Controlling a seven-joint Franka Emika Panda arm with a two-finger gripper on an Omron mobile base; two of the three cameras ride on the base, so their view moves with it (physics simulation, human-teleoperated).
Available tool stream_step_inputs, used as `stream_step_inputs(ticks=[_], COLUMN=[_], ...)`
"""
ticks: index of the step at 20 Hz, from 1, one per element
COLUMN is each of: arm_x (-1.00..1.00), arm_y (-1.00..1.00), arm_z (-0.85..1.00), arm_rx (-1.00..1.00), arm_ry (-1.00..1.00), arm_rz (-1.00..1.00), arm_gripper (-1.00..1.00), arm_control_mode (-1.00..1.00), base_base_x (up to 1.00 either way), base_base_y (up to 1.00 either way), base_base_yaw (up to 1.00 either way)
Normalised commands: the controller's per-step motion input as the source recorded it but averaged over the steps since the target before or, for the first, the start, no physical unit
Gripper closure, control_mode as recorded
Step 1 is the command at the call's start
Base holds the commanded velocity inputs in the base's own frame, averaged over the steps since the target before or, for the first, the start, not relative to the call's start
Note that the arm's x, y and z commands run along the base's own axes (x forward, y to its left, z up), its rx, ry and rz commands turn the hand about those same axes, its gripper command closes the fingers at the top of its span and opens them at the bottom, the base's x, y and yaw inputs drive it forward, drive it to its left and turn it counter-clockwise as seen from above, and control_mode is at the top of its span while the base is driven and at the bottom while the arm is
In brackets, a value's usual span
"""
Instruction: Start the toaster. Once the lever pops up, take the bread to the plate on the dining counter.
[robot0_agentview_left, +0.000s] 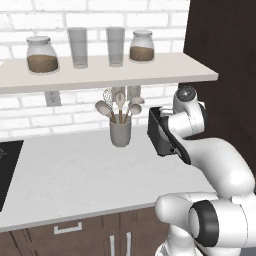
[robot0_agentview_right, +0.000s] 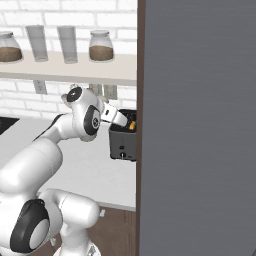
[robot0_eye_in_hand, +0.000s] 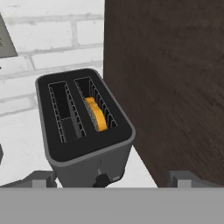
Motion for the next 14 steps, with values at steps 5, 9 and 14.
stream_step_inputs(ticks=[5,9,14], arm_x=[0.00,0.00,0.00], arm_y=[0.00,0.00,0.00], arm_z=[0.00,0.00,0.00], arm_rx=[0.00,0.00,0.00], arm_ry=[0.00,0.00,0.00], arm_rz=[0.00,0.00,0.00], arm_gripper=[-1.00,-1.00,-1.00], arm_control_mode=[-1.00,-1.00,-1.00], base_base_x=[0.00,0.00,0.00], base_base_y=[0.00,0.00,0.00], base_base_yaw=[0.00,0.00,0.00])
